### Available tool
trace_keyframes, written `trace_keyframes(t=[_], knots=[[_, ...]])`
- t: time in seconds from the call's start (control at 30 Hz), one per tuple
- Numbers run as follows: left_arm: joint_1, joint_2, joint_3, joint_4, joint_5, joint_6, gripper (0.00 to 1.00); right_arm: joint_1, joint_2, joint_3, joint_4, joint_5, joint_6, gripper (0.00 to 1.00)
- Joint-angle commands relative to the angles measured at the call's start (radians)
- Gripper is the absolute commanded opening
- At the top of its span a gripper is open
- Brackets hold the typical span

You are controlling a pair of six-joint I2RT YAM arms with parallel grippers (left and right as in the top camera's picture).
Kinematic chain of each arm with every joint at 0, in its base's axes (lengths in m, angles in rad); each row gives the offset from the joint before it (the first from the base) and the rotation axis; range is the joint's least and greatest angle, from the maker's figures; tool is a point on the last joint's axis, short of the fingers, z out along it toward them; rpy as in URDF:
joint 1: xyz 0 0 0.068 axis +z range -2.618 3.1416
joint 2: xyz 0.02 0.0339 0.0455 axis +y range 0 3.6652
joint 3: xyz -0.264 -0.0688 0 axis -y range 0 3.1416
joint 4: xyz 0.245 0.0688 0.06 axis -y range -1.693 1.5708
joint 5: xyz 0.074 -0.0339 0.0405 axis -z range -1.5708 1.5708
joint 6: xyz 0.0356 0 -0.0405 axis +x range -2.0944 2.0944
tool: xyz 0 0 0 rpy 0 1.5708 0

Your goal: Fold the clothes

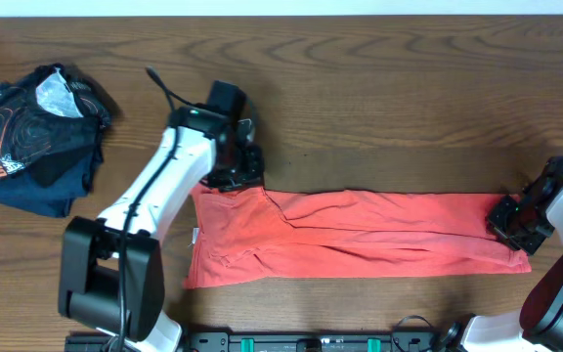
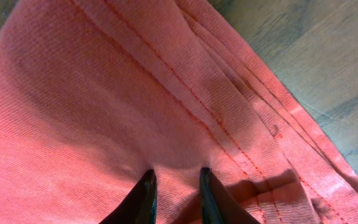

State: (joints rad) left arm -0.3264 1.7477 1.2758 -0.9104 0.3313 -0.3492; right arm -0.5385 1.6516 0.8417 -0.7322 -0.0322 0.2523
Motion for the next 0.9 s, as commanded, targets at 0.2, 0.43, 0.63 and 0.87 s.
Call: trace_keyframes(t=[0.2, 0.43, 0.63, 0.87], knots=[[-0.056, 0.107, -0.013, 0.071, -0.142, -0.109, 0.41, 0.009, 0.037, -0.038, 0.014, -0.003, 0.005, 0.23], [-0.057, 0.196, -0.013, 0.102, -0.149, -0.109, 0.41, 0.009, 0.037, -0.038, 0.014, -0.003, 0.005, 0.23], [-0.057, 0.202, -0.012, 0.109, -0.149, -0.108, 0.25, 0.009, 0.037, -0.038, 0.014, -0.003, 0.005, 0.23], [-0.057, 0.192, -0.01, 0.108, -0.102, -0.09, 0.06, 0.009, 0.037, -0.038, 0.014, -0.003, 0.005, 0.23]])
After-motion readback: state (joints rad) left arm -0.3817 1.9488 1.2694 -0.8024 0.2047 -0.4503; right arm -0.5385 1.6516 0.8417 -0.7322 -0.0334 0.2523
